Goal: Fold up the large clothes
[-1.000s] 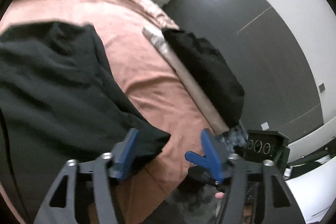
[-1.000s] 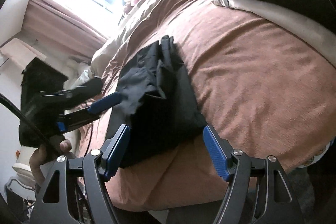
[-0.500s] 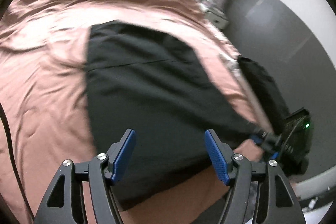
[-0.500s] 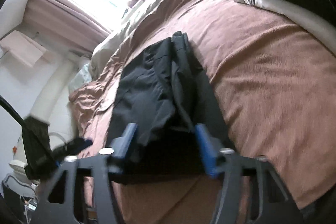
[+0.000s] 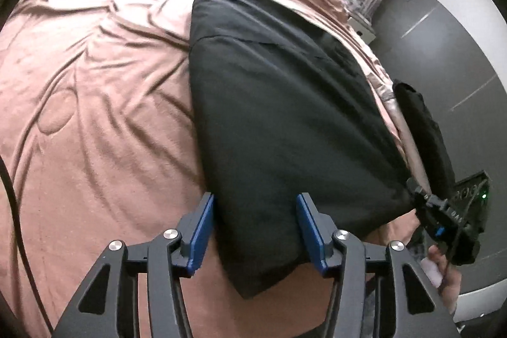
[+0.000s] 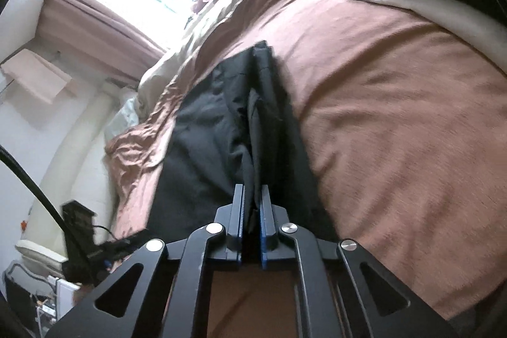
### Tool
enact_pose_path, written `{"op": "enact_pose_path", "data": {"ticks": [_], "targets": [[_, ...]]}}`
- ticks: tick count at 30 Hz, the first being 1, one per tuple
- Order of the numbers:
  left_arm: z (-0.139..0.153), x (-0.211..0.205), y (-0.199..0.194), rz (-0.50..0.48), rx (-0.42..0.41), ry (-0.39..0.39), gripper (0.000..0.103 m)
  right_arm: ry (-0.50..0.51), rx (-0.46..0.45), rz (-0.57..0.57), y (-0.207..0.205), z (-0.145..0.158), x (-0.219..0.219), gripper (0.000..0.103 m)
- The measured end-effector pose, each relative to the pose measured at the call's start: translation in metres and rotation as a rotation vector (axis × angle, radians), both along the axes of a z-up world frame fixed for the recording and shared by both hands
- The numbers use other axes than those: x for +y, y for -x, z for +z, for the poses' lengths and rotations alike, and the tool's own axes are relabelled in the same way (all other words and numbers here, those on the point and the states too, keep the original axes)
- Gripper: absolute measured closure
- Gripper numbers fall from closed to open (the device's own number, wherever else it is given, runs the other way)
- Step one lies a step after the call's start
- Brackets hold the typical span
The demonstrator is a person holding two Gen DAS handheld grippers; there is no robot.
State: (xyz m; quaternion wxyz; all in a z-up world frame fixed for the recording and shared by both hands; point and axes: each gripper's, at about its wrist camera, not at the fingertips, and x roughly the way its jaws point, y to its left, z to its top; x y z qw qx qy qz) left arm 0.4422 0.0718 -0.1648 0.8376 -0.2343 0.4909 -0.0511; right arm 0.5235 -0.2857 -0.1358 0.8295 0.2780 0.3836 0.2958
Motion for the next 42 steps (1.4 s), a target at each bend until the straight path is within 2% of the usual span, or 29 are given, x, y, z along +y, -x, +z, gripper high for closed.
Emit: {"op": "enact_pose_path", "data": {"ticks": [3, 5, 8, 10, 11, 12, 13, 14, 15, 20, 23, 24, 26, 27, 30, 35, 42], "targets": [[0.0, -0.009, -0.001, -0.01, 0.006, -0.033, 0.055, 0.023, 0.03, -0.033, 0.003, -0.015, -0.017, 0.1], [0.002, -0.019, -0.004, -0.024, 0.009, -0.082, 0.056, -0.016, 0.046, -0.009, 0.001, -0.021, -0.024, 0.1], [0.002, -0.026, -0.009, -0.038, 0.006, -0.1, 0.059, -0.034, 0.036, 0.006, -0.001, -0.014, -0.029, 0.098], [0.004, -0.03, -0.012, -0.052, 0.002, -0.102, 0.06, -0.005, 0.032, 0.006, -0.004, -0.006, -0.029, 0.094], [0.004, -0.031, -0.013, -0.056, 0.0, -0.1, 0.06, 0.011, 0.032, 0.001, -0.006, -0.003, -0.028, 0.083], [0.003, -0.03, -0.014, -0.058, 0.001, -0.099, 0.06, 0.025, 0.03, 0.001, -0.008, 0.0, -0.027, 0.06], [0.003, -0.03, -0.015, -0.059, 0.002, -0.098, 0.06, 0.03, 0.032, 0.005, -0.01, 0.001, -0.025, 0.044], [0.002, -0.028, -0.015, -0.06, 0.002, -0.096, 0.06, 0.029, 0.031, 0.01, -0.012, 0.001, -0.023, 0.022], [0.002, -0.029, -0.014, -0.06, 0.0, -0.097, 0.06, 0.03, 0.03, 0.016, -0.014, 0.001, -0.02, 0.021], [0.0, -0.026, -0.005, -0.042, -0.005, -0.085, 0.06, 0.004, 0.132, 0.08, -0.035, -0.018, -0.004, 0.021], [-0.002, -0.023, 0.001, -0.029, -0.005, -0.066, 0.059, -0.003, 0.145, 0.085, -0.041, -0.025, 0.002, 0.023], [-0.002, -0.022, 0.003, -0.028, -0.007, -0.06, 0.059, -0.007, 0.141, 0.081, -0.042, -0.024, 0.002, 0.043], [-0.004, -0.022, 0.006, -0.025, -0.01, -0.051, 0.059, -0.035, 0.16, 0.094, -0.044, -0.027, 0.003, 0.063], [-0.005, -0.021, 0.007, -0.021, -0.011, -0.045, 0.062, -0.051, 0.162, 0.096, -0.045, -0.027, 0.003, 0.071], [-0.003, -0.02, 0.007, -0.014, -0.017, -0.034, 0.076, -0.051, 0.135, 0.105, -0.04, -0.022, 0.005, 0.083], [0.008, -0.015, 0.013, -0.019, -0.032, -0.019, 0.082, -0.069, 0.117, 0.111, -0.028, -0.017, 0.009, 0.087], [0.018, -0.009, 0.041, -0.04, -0.045, 0.01, 0.083, -0.057, 0.097, 0.122, 0.005, -0.018, 0.014, 0.088]]}}
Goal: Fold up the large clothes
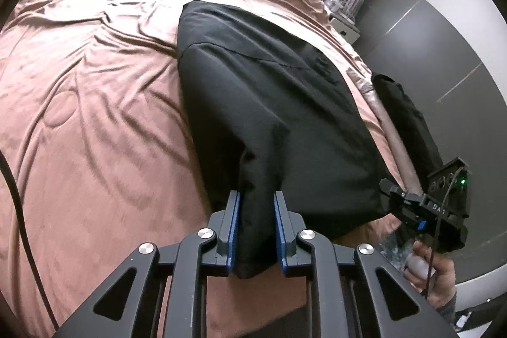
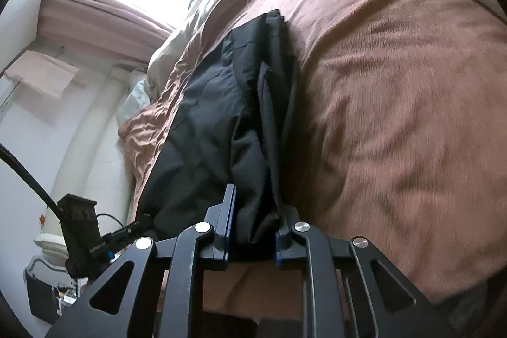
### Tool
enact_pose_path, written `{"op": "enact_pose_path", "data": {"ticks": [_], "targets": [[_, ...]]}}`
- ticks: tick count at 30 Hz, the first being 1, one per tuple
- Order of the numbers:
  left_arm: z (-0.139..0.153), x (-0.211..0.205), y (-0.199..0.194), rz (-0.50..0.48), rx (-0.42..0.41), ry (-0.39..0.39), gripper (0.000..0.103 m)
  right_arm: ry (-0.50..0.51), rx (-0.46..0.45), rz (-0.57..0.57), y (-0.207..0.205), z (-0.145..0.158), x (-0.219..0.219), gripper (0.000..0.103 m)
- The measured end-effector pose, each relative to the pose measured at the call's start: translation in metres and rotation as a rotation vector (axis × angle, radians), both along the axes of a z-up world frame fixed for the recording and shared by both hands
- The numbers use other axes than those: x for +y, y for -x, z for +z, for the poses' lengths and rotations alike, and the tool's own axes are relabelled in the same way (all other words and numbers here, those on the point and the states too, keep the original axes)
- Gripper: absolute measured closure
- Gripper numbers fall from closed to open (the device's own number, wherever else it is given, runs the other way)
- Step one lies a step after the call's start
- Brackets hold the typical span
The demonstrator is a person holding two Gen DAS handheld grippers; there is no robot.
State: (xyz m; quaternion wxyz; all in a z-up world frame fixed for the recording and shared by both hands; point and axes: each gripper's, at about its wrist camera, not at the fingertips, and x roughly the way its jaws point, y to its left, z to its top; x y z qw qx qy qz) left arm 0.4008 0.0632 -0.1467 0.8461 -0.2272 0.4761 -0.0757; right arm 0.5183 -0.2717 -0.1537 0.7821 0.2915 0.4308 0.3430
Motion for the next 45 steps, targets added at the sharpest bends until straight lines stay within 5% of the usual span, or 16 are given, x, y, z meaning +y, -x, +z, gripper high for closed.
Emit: {"op": "enact_pose_path", "data": {"ticks": [13, 17, 19, 22, 23, 24, 26, 45], "targets": [[0.004, -0.006, 0.097, -0.075, 0.021, 0.009, 0.083, 0.037, -0.015, 0.103, 0.079, -0.012, -0.008, 0.088], [-0.002, -0.011, 0.105, -0.096, 0.043, -0.04, 0.078, 0.095, -0.037, 0.125, 0.087, -0.012, -0.008, 0.084], [-0.008, -0.005, 0.102, -0.095, 0.068, -0.014, 0.075, 0.072, -0.026, 0.135, 0.081, -0.013, -0.013, 0.082], [-0.011, 0.009, 0.094, -0.083, 0.073, 0.071, 0.059, 0.094, -0.007, 0.105, 0.073, -0.012, -0.02, 0.046], [-0.01, 0.013, 0.091, -0.077, 0.059, 0.09, 0.047, 0.098, -0.015, 0.091, 0.071, -0.01, -0.023, 0.029], [-0.007, 0.017, 0.087, -0.067, 0.043, 0.092, 0.036, 0.094, -0.022, 0.081, 0.068, -0.008, -0.027, 0.025], [-0.003, 0.025, 0.078, -0.04, 0.019, 0.079, 0.028, 0.096, -0.023, 0.06, 0.056, -0.003, -0.033, 0.025], [-0.042, 0.061, -0.039, 0.016, 0.082, 0.122, 0.029, 0.09, 0.101, 0.144, -0.098, -0.015, 0.023, 0.025]]}}
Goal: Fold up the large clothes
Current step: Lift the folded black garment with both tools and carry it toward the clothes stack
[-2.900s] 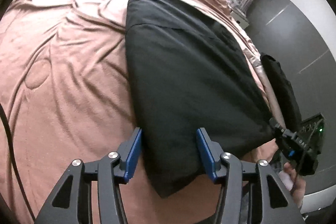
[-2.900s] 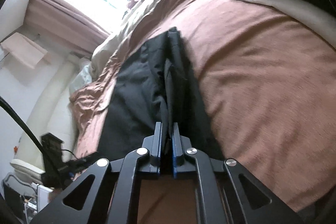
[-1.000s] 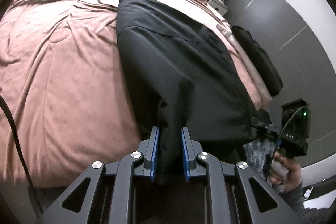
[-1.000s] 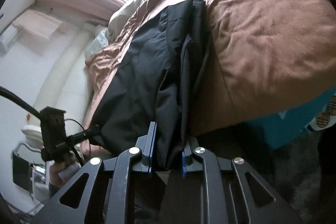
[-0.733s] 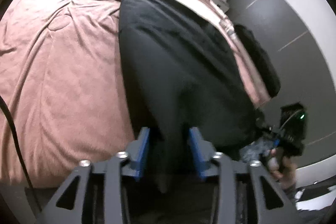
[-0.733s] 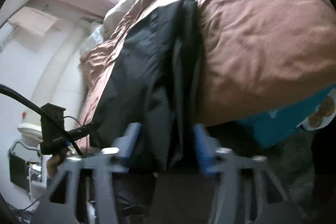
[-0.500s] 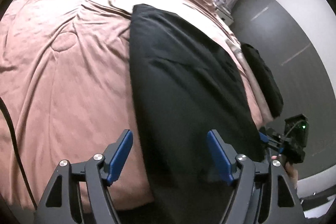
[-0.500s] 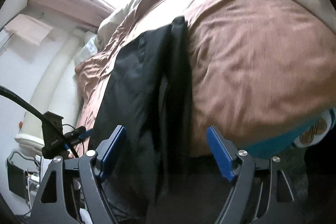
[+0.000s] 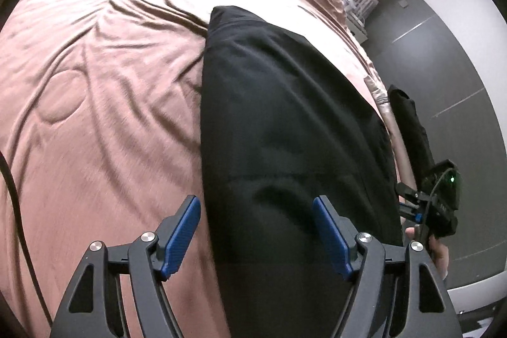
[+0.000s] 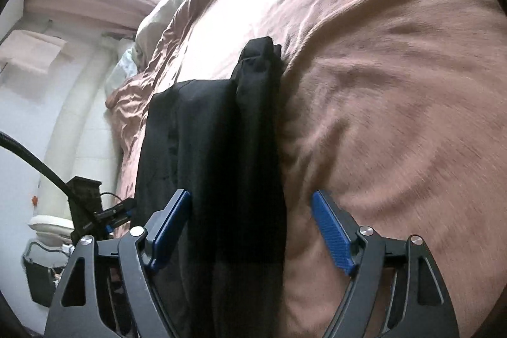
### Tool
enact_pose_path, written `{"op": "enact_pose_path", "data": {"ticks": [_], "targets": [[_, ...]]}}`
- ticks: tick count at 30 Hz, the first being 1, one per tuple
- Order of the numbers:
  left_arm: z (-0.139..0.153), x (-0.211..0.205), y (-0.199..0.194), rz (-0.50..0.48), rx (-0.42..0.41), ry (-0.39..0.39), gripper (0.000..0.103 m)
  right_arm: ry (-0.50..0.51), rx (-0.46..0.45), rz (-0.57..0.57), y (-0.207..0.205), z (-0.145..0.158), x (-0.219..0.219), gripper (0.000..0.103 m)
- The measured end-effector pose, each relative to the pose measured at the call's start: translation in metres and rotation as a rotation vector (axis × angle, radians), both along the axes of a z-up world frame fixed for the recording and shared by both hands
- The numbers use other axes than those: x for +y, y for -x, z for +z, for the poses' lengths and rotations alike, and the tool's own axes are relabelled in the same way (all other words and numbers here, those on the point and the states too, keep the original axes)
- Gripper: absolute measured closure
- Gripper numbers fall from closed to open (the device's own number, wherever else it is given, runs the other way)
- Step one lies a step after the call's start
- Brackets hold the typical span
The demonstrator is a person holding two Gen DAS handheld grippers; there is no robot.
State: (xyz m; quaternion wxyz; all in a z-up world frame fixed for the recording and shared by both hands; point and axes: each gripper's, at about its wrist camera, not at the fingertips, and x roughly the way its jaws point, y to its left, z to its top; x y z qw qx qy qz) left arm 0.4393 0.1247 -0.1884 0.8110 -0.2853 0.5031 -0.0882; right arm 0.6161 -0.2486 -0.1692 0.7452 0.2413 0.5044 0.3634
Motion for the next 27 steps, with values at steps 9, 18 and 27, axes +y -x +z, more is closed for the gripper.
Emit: {"op": "enact_pose_path", "data": {"ticks": [9, 18, 27], "targets": [[-0.011, 0.001, -0.03, 0.011, 0.002, 0.008, 0.028, -0.059, 0.046, 0.062, -0.054, -0.014, 0.036, 0.025], [0.0, -0.007, -0.034, 0.037, -0.007, -0.05, 0.056, -0.108, 0.025, 0.112, -0.06, -0.015, 0.052, 0.086], [0.056, -0.023, -0.008, 0.013, -0.108, -0.101, 0.081, -0.071, -0.18, 0.108, -0.004, 0.039, 0.061, 0.09]]}}
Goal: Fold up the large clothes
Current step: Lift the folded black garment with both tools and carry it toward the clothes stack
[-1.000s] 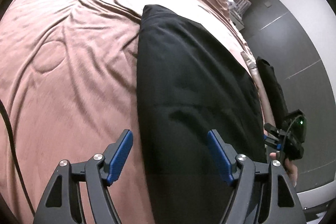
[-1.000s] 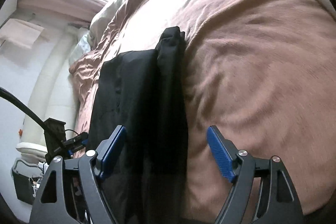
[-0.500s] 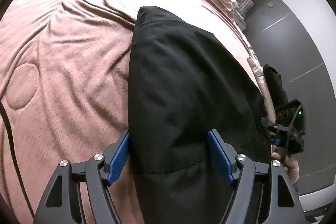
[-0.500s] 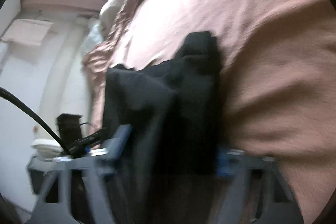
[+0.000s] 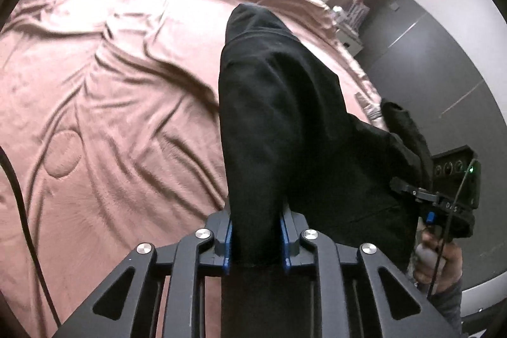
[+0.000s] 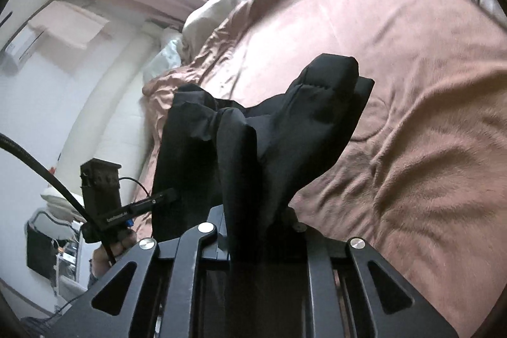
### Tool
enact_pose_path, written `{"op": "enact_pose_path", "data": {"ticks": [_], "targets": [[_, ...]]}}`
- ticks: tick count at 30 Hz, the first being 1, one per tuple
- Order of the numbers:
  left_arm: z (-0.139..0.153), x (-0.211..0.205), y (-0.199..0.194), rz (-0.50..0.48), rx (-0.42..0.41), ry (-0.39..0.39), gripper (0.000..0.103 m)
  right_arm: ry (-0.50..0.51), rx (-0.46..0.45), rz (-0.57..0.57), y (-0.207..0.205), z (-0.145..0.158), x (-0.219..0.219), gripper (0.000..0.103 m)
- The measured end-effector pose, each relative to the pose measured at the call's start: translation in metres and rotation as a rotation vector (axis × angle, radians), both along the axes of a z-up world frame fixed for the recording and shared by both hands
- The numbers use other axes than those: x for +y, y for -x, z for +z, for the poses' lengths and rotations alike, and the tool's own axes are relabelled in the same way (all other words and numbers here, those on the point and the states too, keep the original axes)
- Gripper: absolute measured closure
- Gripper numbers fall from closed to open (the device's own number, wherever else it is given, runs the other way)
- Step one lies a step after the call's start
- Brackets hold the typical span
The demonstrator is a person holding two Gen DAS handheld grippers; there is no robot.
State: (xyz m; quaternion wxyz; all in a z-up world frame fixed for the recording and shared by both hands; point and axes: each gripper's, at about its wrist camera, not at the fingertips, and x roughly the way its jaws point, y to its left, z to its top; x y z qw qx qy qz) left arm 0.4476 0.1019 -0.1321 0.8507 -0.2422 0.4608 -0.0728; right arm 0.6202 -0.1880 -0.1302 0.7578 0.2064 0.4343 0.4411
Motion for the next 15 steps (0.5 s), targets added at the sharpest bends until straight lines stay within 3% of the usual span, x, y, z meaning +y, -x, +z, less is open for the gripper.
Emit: {"op": "enact_pose_path", "data": {"ticks": [12, 15], "targets": [[0.08, -0.036, 0.059, -0.05, -0.178, -0.004, 0.088, -0.09, -0.163, -0.043, 0.066, 0.02, -0.009, 0.092], [0.101, -0.05, 0.073, -0.066, -0.228, -0.009, 0.088, -0.121, -0.209, -0.053, 0.08, 0.023, -0.031, 0.092]]}}
